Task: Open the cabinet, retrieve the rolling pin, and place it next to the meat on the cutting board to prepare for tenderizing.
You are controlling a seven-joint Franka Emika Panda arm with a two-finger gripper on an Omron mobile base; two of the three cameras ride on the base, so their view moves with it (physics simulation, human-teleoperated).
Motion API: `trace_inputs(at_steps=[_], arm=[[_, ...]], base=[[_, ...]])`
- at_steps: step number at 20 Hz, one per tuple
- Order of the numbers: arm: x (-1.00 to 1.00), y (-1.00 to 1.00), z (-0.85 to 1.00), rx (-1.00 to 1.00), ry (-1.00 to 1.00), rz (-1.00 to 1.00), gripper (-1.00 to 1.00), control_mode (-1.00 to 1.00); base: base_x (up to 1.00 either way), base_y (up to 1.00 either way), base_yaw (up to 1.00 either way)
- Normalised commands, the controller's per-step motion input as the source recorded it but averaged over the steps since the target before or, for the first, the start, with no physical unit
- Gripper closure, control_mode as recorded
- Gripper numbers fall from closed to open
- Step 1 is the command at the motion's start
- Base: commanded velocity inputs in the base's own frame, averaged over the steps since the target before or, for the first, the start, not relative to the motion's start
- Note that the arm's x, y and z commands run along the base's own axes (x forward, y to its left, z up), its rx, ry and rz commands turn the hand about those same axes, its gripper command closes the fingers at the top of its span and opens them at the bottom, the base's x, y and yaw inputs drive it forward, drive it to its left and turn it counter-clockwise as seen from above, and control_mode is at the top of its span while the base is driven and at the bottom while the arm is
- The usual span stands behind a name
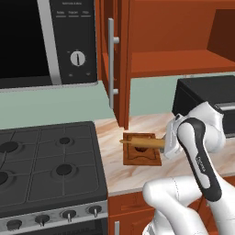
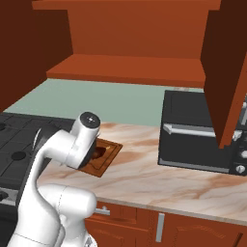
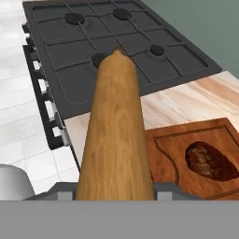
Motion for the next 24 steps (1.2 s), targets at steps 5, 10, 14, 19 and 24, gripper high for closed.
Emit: trace_inputs(at_steps=[5,10,14,19,24], arm=[[0.25,-0.05,-0.36,-0.04,-0.03,0.04,1.0,-1.0],[0.23,-0.01,-0.38,-0.04,-0.03,0.07,1.0,-1.0],[0.22,-0.02,-0.35,-0.03,-0.05,0.09,1.0,-1.0],[0.18,-0.02,-0.27,-0.01,-0.07,0.09,1.0,-1.0],[0.2,-0.09,-0.25,-0.01,-0.05,0.08,1.0,-1.0]], base=[[0.0,0.0,0.0],[0.0,0.0,0.0],[0.0,0.0,0.0],[0.0,0.0,0.0],[0.0,0.0,0.0]])
